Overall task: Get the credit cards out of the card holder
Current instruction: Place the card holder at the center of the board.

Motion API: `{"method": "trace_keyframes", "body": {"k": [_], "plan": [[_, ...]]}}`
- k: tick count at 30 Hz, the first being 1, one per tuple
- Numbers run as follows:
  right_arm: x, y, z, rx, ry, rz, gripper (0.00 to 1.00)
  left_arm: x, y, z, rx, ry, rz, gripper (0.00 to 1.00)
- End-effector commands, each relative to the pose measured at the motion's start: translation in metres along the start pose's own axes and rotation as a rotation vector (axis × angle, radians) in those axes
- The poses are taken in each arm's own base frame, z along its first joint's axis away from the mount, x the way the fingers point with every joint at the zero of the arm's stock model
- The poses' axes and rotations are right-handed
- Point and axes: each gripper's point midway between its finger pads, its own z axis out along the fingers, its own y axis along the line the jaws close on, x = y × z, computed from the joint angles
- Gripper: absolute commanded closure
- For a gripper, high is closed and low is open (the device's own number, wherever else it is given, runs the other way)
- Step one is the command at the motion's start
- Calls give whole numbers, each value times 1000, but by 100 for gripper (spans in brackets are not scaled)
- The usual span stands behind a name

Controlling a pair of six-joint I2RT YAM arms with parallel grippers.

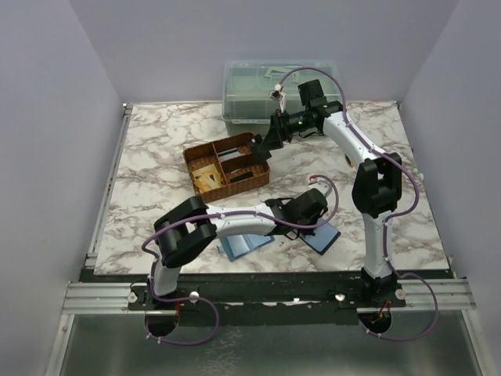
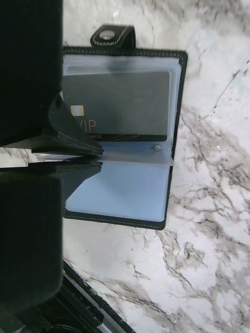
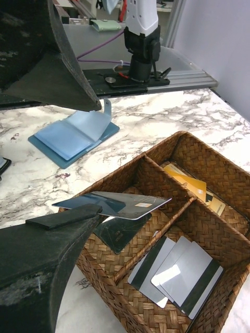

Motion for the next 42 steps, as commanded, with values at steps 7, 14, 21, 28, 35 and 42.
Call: {"method": "trace_keyframes", "body": {"k": [7,14,21,28,35,42], "plan": [[9,-3,2,-33,12,33,20,25,-20,20,158,40,-145,67],[11,-4,3,-29,14,36,20,28,-45,11,301,71,-195,53],[11,-4,3,-32,14,39,20,21,-38,0,306,35,-234,47],[12,-5,4,-32,16,43,20,0,-43,-30,382,-39,-199,35],[14,-8,5,-32,18,49,20,-11,-40,-56,488,-86,-237,29],[16,-11,7,-31,23,58,20,-41,18,-107,437,-250,-307,28]]}}
